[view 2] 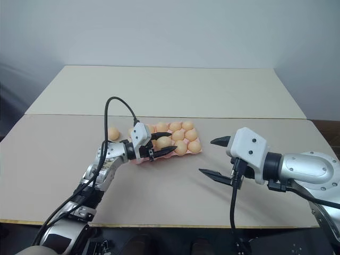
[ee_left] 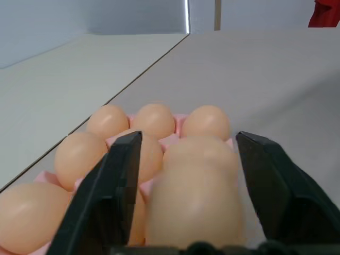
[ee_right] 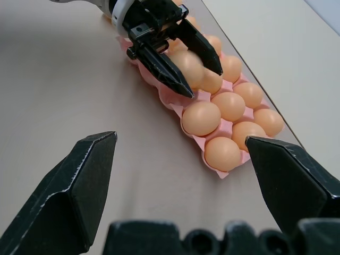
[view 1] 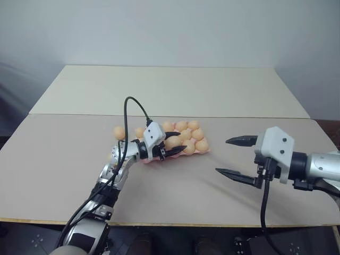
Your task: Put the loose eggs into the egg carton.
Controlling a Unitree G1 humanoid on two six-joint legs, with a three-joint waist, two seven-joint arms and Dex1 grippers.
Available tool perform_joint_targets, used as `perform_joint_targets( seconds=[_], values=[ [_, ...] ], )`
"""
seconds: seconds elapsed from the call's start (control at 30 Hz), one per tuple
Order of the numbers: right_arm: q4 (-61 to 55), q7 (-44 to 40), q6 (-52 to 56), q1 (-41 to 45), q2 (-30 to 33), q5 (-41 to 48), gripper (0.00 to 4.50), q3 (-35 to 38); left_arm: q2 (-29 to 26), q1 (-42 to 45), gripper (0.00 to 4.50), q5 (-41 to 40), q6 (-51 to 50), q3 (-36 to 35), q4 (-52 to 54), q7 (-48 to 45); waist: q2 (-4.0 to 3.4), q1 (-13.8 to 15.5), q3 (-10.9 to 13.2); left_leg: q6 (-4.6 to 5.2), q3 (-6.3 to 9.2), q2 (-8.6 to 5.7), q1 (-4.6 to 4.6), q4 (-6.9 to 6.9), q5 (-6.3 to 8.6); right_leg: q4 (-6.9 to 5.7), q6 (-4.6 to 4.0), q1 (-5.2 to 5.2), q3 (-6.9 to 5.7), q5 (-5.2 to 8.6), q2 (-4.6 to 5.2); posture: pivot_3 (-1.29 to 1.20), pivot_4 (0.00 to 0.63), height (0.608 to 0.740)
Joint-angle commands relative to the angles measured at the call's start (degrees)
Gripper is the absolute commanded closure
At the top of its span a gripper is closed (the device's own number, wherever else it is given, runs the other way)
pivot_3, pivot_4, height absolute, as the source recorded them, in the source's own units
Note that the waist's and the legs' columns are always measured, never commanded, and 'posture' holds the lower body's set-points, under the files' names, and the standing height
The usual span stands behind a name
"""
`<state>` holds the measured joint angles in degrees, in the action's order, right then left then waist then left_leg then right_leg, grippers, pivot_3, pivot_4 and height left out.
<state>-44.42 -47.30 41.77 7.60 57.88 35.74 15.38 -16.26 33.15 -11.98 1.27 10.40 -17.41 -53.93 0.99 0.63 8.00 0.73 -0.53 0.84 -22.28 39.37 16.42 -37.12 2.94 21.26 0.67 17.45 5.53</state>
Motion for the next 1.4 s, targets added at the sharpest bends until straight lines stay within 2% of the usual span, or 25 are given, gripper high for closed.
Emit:
perform_joint_targets(
  seconds=[0.03, 0.07, 0.27, 0.47, 0.63, 0.8, 0.93, 1.07, 1.23, 1.4],
  values=[
    [-1.39, 0.89, 0.32, -0.28, 0.41, 0.56, 0.00, 2.43, 1.11, 1.81, 0.22, -0.31, 2.76, -1.31, 0.11, 0.69, 0.00, 0.00, 0.00, 0.00, 0.00, 0.00, 0.00, 0.00, 0.00, 0.00, 0.00, 0.00, 0.00, 0.00, 0.00, 0.00, 0.150, 0.740],
    [-1.37, 0.95, 0.31, -0.35, 0.39, 0.60, 0.00, 2.45, 1.40, 2.07, 0.03, -0.28, 2.82, -1.69, -0.22, 1.26, 0.00, 0.01, 0.00, 0.00, 0.00, 0.00, 0.00, 0.01, 0.00, 0.00, 0.00, 0.00, 0.00, 0.00, 0.00, 0.00, 0.150, 0.740],
    [-0.89, 0.54, -0.48, -0.87, 0.41, 0.25, 0.00, 2.23, -0.61, 1.54, 0.03, -3.37, 1.95, -5.37, 3.07, 0.06, 0.00, -0.16, 0.00, 0.01, 0.01, 0.01, 0.00, 0.13, 0.01, -0.01, 0.00, 0.00, 0.01, 0.00, -0.01, 0.00, 0.150, 0.740],
    [-0.44, -1.02, -1.21, -1.09, 0.77, 0.56, 0.00, 2.22, -11.30, -5.38, 0.03, -7.91, -6.79, -9.87, 15.98, -2.88, 0.00, -0.63, 0.00, 0.01, 0.02, 0.08, 0.01, 0.14, 0.01, -0.02, 0.00, 0.00, 0.04, 0.00, -0.03, 0.00, 0.150, 0.740],
    [-0.02, -4.38, -1.84, -1.11, 1.26, 2.52, 0.00, 2.69, -22.50, -17.43, 0.03, -11.56, -10.10, -18.67, 24.97, -5.34, -0.01, -1.18, 0.00, 0.02, 0.03, 0.18, 0.04, 0.09, 0.01, -0.01, 0.00, 0.00, 0.04, 0.00, -0.04, 0.00, 0.150, 0.740],
    [1.25, -8.41, -3.02, -0.21, 1.60, 3.94, 0.00, 1.86, -27.79, -28.91, 0.03, -15.00, -13.07, -28.38, 31.83, -4.54, 0.01, -0.87, 0.01, 0.03, 0.06, 0.18, 0.06, 0.09, 0.02, 0.02, 0.00, -0.05, -0.01, 0.00, 0.08, 0.00, 0.150, 0.740],
    [2.70, -11.76, -4.33, 1.36, 1.54, 5.21, 0.00, 0.54, -29.01, -38.04, 0.03, -14.79, -12.72, -34.90, 34.79, -3.81, 0.01, -0.80, 0.01, 0.03, 0.07, 0.18, 0.11, 0.07, 0.02, 0.00, 0.00, -0.08, 0.01, 0.00, 0.11, 0.00, 0.150, 0.740],
    [4.18, -13.81, -5.49, 2.64, 1.40, 5.15, 0.00, -0.41, -28.54, -43.28, 0.03, -14.52, -12.45, -38.08, 36.81, -2.21, 0.01, -0.61, 0.02, 0.03, 0.09, 0.17, 0.14, 0.03, 0.02, -0.02, 0.00, -0.09, -0.02, 0.00, 0.13, 0.00, 0.150, 0.740],
    [5.56, -14.80, -5.86, 4.28, 1.51, 4.53, 0.00, -1.81, -27.69, -45.35, 0.03, -14.00, -12.37, -38.11, 38.51, 0.30, 0.01, -0.45, 0.02, 0.03, 0.09, 0.15, 0.19, 0.04, 0.02, -0.04, -0.02, -0.13, 0.00, -0.04, 0.17, 0.00, 0.150, 0.740],
    [5.84, -15.15, -5.55, 4.65, 2.11, 4.40, 0.00, -2.17, -27.36, -44.00, 0.03, -11.60, -16.41, -34.98, 39.58, 5.78, 0.01, -0.48, 0.02, 0.03, 0.09, 0.15, 0.17, 0.03, 0.02, -0.04, -0.02, -0.10, 0.01, -0.04, 0.16, 0.00, 0.150, 0.740]
  ],
)
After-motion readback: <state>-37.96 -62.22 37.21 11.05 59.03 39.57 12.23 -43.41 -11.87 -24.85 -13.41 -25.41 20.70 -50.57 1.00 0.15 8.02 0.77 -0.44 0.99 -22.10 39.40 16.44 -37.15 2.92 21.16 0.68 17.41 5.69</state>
